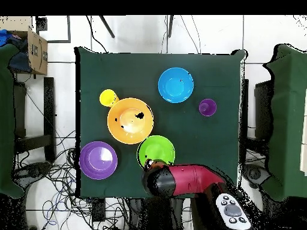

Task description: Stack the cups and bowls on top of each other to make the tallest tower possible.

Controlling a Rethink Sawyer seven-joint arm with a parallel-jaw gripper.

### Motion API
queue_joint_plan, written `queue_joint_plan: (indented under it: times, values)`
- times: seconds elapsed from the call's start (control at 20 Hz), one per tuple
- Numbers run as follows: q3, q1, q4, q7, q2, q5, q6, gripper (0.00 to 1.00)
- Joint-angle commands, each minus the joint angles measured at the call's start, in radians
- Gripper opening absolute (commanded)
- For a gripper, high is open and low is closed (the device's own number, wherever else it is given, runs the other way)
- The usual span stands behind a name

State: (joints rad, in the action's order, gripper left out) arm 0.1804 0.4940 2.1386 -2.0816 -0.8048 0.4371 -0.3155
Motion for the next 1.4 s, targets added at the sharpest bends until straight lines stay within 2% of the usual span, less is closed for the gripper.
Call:
queue_joint_plan:
  times: [0.05,0.55,0.7,0.85,1.05,1.4]
  values:
    - [-0.015,-0.042,-0.046,-0.082,0.084,0.049,0.102,1.00]
    - [-0.053,-0.098,-0.055,-0.102,0.125,0.019,0.186,1.00]
    - [-0.049,-0.095,-0.055,-0.088,0.099,0.006,0.161,1.00]
    - [-0.066,-0.107,-0.063,-0.088,0.103,0.005,0.160,1.00]
    - [-0.101,-0.130,-0.091,-0.106,0.146,0.015,0.217,1.00]
    - [-0.158,-0.171,-0.131,-0.107,0.143,0.009,0.257,1.00]
